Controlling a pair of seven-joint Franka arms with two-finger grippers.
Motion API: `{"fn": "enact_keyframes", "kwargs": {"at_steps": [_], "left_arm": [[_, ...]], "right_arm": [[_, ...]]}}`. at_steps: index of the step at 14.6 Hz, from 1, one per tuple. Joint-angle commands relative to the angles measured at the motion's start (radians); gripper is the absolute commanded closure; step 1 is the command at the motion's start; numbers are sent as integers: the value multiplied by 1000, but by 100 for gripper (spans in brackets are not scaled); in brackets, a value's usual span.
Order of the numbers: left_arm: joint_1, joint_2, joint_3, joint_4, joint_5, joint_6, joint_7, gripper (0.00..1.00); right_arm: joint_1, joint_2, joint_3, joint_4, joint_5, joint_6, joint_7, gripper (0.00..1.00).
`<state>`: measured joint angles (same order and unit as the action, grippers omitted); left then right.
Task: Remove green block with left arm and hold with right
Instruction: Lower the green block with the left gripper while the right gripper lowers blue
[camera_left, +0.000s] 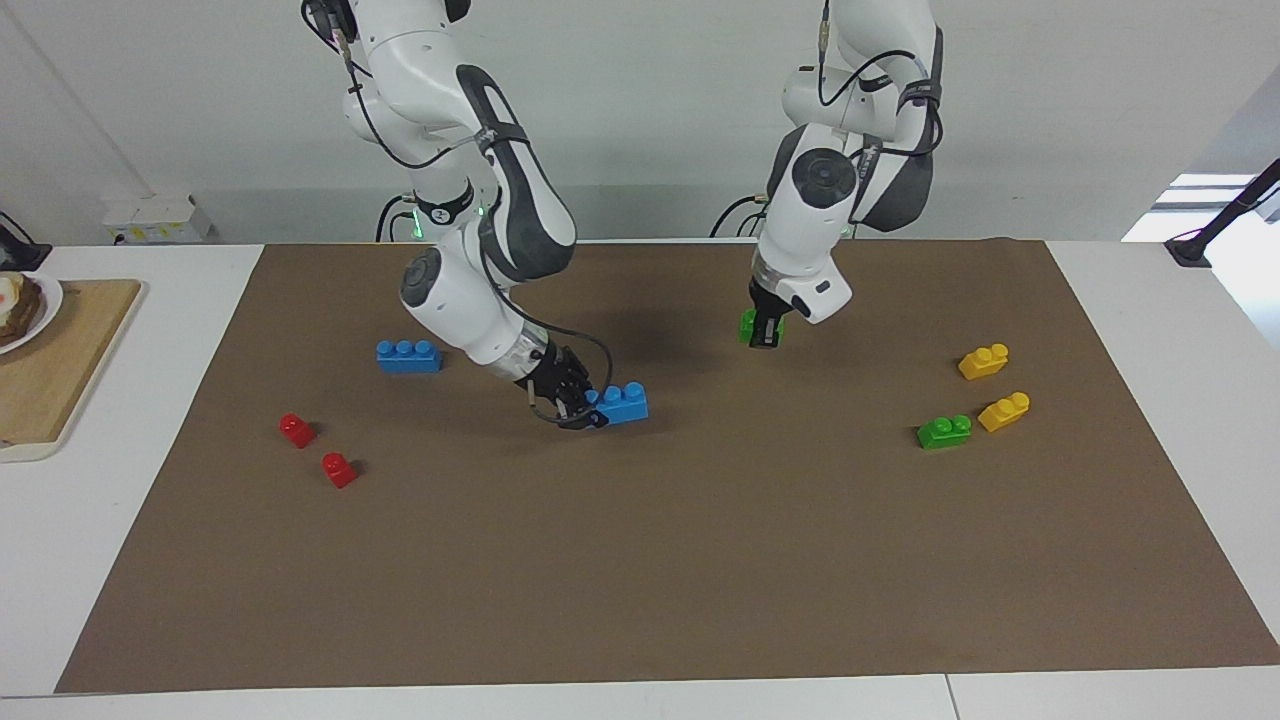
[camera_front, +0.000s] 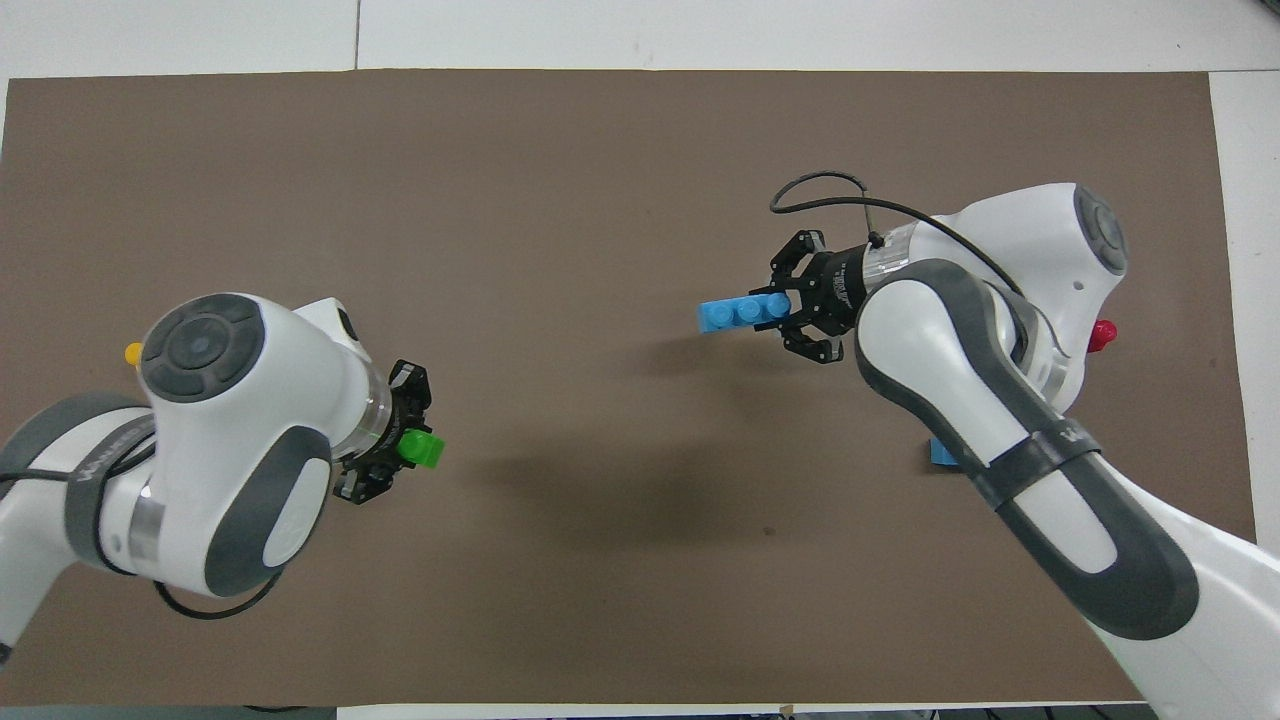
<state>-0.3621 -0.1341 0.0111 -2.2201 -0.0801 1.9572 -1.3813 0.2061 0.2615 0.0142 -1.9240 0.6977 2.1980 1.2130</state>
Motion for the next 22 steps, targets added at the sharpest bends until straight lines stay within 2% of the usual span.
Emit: {"fn": "enact_keyframes", "kwargs": {"at_steps": [1, 4, 8, 13, 22], "left_arm": [[164, -183, -10, -170, 0, -1, 381, 100], [338, -194, -6, -177, 0, -64, 826, 100], [436, -170, -6, -181, 0, -43, 1137, 100], [405, -73, -8, -179, 0, 127, 1182, 100], [385, 83, -6, -168, 51, 313, 1234, 100]], "right_arm": [[-112, -22, 12, -24, -29, -89, -96, 100], [-204, -31, 12, -66, -46, -87, -176, 100], [-292, -31, 10, -108, -56, -90, -208, 100], [-359, -19, 10, -156, -76, -78, -326, 100], [-392, -1, 10, -185, -76, -26, -339, 100]]}}
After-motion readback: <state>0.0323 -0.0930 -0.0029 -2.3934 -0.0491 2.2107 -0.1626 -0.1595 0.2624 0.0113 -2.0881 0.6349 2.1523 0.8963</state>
